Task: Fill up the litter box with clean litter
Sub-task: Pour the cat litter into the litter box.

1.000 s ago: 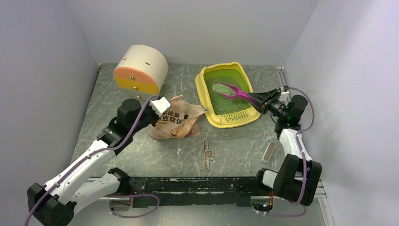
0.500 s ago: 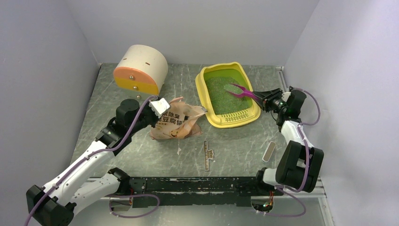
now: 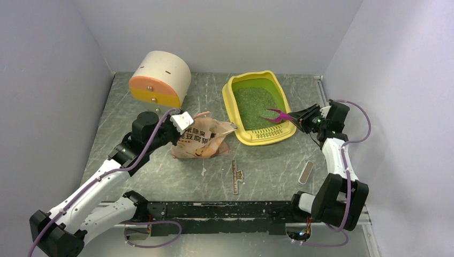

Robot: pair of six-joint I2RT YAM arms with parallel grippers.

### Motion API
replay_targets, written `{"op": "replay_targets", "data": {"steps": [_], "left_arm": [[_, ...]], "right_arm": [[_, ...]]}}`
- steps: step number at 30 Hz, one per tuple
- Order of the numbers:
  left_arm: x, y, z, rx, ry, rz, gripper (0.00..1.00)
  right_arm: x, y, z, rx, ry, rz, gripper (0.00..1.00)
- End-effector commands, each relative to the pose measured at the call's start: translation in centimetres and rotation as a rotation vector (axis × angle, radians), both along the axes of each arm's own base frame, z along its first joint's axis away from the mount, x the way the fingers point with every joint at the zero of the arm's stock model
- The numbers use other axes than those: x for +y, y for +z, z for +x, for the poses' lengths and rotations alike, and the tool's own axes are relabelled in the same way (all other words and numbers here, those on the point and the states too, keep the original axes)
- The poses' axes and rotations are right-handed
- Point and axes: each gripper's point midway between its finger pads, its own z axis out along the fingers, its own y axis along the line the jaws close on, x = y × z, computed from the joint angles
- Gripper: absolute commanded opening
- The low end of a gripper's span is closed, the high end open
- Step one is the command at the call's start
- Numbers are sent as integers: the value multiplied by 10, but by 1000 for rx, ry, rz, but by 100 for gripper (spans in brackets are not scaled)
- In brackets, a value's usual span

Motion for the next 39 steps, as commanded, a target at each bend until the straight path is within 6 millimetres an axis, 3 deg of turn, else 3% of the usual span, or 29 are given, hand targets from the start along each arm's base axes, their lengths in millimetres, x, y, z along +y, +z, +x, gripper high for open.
{"op": "replay_targets", "data": {"steps": [1,7,12,18,27,30,34,39], "left_arm": [[-13,48,-1,-83,-58,-93,5],[-13,53,-4,-80,-65,-99,5],[-9,50,-7,-74,-56,-97,5],[-2,51,-5,-93,-14,-101,5],[2,50,3,-105,22,-85,5],[1,49,4,-105,22,-81,5],[2,48,4,-107,24,-78,5],[2,45,5,-105,22,-68,5]], "right_arm": [[-4,17,16,-45,-7,-45,0],[4,38,54,-97,-26,-63,0],[16,37,64,-91,-1,-94,0],[20,29,41,-63,18,-129,0],[33,14,-10,2,118,-165,0],[28,13,-21,20,108,-211,0],[8,16,-27,44,25,-317,0],[-12,35,-18,13,-55,-408,0]]}}
